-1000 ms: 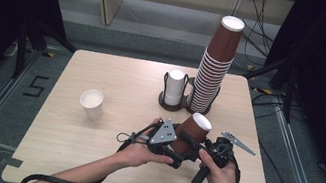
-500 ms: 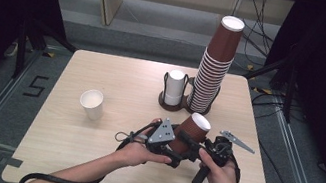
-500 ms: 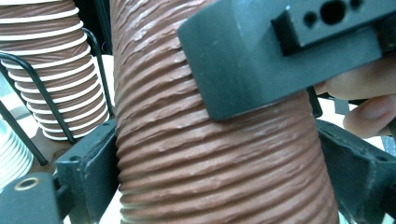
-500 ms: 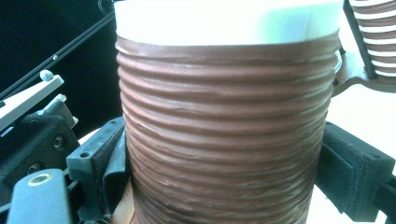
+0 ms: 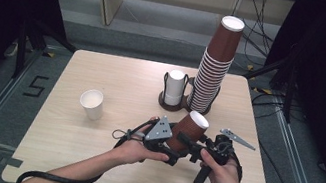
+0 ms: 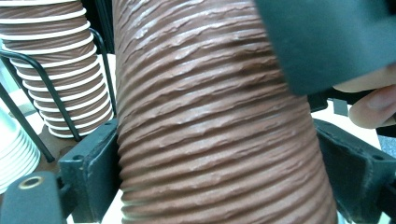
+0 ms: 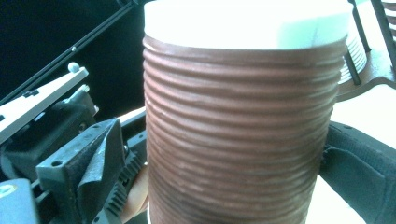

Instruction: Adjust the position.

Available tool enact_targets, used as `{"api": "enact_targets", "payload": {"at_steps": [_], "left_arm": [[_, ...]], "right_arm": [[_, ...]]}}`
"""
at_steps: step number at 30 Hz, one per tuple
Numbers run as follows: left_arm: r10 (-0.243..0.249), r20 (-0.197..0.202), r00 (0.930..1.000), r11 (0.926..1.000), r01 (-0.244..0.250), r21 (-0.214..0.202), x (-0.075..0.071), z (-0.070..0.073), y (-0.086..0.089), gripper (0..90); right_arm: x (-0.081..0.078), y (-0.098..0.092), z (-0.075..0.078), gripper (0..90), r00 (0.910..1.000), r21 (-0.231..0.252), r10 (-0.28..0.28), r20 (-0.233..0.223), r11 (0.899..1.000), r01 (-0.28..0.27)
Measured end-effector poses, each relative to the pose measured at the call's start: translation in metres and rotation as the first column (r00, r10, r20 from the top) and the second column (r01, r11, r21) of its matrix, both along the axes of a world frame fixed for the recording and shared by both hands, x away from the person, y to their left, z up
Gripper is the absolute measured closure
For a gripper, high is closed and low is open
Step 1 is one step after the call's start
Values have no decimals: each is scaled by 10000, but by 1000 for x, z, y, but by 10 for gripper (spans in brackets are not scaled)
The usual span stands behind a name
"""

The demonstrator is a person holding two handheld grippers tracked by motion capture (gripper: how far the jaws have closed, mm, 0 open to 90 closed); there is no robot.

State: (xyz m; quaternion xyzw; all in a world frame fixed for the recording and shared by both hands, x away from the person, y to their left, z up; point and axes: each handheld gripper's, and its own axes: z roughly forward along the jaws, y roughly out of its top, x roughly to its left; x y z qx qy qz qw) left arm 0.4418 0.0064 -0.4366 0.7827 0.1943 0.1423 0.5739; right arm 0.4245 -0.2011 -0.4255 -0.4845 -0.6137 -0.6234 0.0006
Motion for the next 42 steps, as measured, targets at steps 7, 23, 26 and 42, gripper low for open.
{"api": "enact_targets", "payload": {"at_steps": [7, 23, 26, 42], "left_arm": [[-34, 17, 10000, 9999, 34, -102, -1, 2, 3, 115], [-150, 198, 9997, 9998, 148, 104, -2, 12, 24, 112], [-162, 230, 9996, 9998, 160, 85, -2, 13, 27, 112], [-415, 302, 9987, 9982, 401, 454, -7, 15, 46, 112]], "right_arm": [[-3, -5, 0, 32, 9998, 130, 171, 77, 9998, -172], [-16, -38, 15, 33, 9969, -558, 469, 629, 9975, -434], [-17, -42, 11, 34, 9959, -823, 600, 681, 9951, -544], [-9, -53, -4, 62, 9797, -3055, 1773, 937, 9417, -1412]]}}
